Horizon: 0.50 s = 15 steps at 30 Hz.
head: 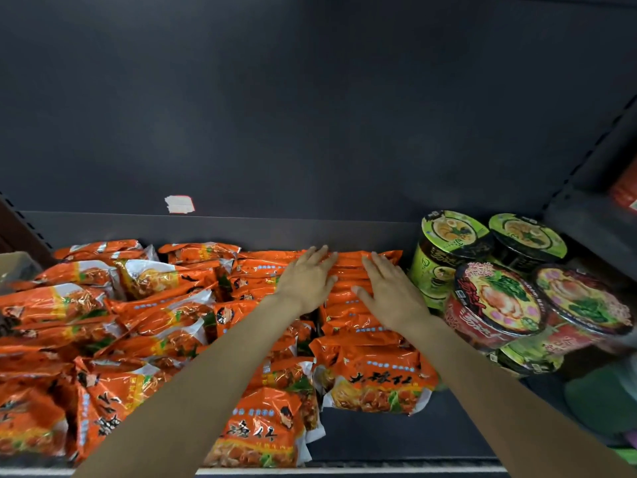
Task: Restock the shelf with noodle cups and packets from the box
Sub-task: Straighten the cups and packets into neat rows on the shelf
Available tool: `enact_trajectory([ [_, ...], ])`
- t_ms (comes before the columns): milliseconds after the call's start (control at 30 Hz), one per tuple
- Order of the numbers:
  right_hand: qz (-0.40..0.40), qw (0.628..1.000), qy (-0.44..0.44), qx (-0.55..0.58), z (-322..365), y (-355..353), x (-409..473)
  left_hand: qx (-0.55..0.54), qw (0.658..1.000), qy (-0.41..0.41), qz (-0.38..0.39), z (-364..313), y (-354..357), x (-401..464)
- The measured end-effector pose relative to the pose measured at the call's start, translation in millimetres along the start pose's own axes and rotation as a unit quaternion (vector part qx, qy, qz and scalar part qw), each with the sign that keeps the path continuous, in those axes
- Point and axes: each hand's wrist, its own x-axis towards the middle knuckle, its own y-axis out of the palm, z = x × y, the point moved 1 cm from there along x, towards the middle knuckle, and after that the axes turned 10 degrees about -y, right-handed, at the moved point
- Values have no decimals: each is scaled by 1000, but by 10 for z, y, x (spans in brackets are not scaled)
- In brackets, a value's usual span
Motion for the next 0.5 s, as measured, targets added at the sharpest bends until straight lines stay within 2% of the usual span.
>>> enact_trajectory([
  [100,64,997,25,-31,-55,37,63,60,998,-1,20,26,3,59],
  [200,64,996,43,-50,-60,58,63,60,998,-14,29,20,-29,76],
  [300,63,997,47,-22,-46,44,51,25,999,-11,25,0,-72,7],
  [400,0,999,38,6,-37,-43,-79,-33,997,58,-28,-21,-81,-180],
  [500,-45,997,49,39,33,-78,-357,-74,990,120,27,-70,-7,-390],
])
